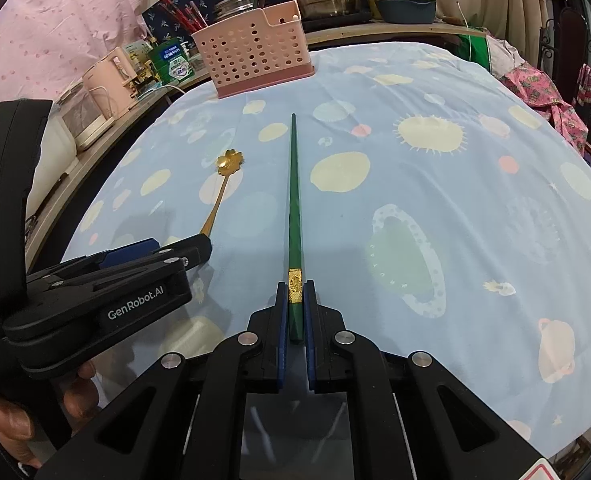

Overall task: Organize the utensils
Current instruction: 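Grasp the green chopstick with the right tool while the left tool grasps the gold spoon, then lift the gold spoon with the left tool while the right tool lifts the green chopstick toward the holder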

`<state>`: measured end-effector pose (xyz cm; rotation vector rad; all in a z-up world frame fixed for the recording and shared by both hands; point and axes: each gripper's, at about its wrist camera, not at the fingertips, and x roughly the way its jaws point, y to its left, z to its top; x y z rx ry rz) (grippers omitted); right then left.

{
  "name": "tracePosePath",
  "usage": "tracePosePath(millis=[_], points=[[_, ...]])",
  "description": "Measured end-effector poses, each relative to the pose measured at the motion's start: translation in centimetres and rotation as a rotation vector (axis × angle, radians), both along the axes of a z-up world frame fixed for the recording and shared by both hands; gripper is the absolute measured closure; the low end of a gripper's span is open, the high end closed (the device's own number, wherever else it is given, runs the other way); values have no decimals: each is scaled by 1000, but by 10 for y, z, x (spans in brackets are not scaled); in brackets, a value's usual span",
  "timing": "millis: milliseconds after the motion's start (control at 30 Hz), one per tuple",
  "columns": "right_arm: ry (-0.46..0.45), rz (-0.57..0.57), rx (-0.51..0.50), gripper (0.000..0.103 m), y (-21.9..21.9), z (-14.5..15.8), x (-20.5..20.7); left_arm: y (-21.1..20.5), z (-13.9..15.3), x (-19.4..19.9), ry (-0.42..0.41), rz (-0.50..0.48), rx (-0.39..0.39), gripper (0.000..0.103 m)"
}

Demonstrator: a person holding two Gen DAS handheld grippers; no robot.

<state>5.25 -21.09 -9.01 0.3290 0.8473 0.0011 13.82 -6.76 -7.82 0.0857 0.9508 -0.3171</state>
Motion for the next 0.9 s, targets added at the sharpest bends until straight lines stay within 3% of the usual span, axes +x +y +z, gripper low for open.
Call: tracePosePath(millis=[67, 467, 767, 833, 900], points=[[-1, 2, 0, 96, 0, 0, 0, 4, 0, 1, 15, -1, -25, 92], [-22, 6, 5, 96, 0, 8, -4, 28, 26, -7, -7, 16, -113, 93], [-114, 9, 24, 96, -5, 45, -8, 40, 70, -9, -72, 30, -179, 93], [-144, 8, 28, 96, -8, 57, -8, 41, 79, -7, -87, 28, -191, 102], [-172, 6, 32, 96, -11, 69, -6, 42, 89, -5, -101, 26, -201, 103]])
